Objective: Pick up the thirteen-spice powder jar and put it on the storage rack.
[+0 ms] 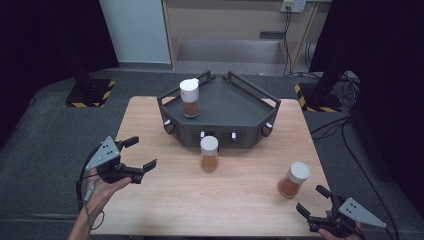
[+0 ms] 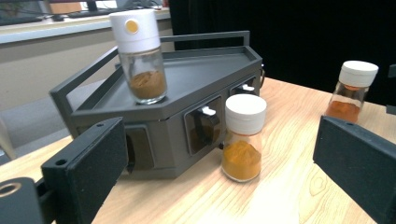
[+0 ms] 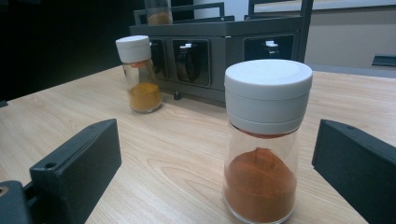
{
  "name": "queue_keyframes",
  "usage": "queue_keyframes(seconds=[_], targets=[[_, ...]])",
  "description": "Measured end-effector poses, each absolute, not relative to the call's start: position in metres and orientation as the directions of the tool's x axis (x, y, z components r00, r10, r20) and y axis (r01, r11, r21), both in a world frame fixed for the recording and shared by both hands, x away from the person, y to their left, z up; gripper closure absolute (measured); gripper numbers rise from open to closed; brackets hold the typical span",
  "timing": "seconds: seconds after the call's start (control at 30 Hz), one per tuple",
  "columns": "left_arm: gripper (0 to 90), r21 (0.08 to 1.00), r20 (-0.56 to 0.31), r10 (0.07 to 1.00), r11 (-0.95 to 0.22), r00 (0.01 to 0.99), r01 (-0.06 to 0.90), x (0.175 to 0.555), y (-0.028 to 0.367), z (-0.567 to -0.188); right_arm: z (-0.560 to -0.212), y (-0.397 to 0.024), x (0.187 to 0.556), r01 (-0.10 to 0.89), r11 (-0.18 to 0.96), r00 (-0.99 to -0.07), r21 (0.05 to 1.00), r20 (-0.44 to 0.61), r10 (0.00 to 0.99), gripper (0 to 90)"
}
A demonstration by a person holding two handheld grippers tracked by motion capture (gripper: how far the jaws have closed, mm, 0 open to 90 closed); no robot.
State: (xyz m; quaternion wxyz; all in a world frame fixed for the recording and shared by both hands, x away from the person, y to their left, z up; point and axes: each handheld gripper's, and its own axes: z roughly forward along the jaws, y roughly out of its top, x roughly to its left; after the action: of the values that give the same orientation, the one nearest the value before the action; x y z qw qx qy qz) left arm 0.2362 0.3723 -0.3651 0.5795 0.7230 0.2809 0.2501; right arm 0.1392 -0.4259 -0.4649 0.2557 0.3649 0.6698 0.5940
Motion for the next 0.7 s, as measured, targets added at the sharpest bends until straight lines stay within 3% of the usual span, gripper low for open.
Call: queue_keyframes(seconds=[0.7], targets=[[0.9, 0.969, -0.01, 0.756, -0.154, 0.654, 0.193, 0.201, 0.374, -0.397, -0.465, -0.426, 0.139, 0.184, 0.028, -0.604, 0.983, 0.091, 0.792, 1.6]])
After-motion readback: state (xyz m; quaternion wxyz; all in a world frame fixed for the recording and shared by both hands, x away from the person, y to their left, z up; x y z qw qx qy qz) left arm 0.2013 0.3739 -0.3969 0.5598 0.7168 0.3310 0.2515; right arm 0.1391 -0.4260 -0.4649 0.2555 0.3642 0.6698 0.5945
